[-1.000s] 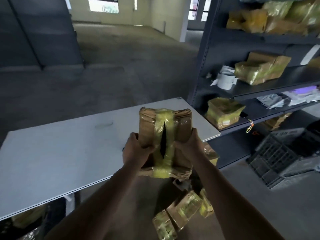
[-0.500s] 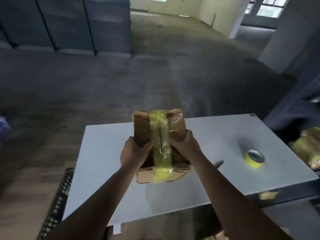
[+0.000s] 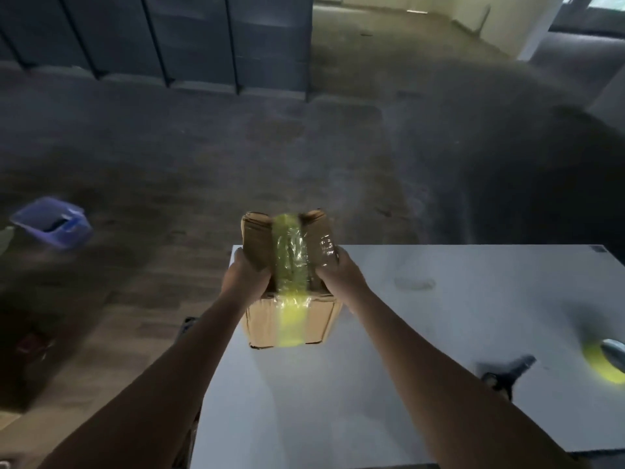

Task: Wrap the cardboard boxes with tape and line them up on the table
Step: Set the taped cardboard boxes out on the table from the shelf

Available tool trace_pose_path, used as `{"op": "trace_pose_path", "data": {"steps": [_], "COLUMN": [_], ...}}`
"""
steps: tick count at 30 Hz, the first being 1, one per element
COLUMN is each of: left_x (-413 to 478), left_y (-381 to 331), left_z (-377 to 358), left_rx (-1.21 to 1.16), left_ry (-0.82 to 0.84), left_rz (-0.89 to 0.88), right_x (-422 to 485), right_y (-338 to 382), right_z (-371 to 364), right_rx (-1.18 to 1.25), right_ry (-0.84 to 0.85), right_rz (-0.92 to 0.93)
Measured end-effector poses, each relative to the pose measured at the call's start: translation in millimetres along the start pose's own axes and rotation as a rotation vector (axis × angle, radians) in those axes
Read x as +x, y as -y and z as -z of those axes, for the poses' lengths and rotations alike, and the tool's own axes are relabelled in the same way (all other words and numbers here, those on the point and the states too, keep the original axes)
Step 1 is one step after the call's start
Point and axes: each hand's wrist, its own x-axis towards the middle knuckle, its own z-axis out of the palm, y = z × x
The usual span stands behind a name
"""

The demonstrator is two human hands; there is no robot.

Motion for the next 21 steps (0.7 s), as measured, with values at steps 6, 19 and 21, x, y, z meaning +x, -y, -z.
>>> {"op": "trace_pose_path", "data": {"steps": [6,19,21], "left_x": [28,-2,-28], "left_y": [23,-29,-43], "left_z": [6,-24,-46], "left_rx": [0.024,0.400,0.341], "left_ry": [0.101,-0.248,-0.225], "left_rz": [-0.058,-0.533,-0.622], "right_x": [3,33,18], "right_y": [3,-10,-28], "right_z": [-20,20,31], "right_rx": [0.022,-0.146,-0.092], "right_ry": [0.114,0.071,0.011], "right_rz": [0.011,0.020,0.021]}}
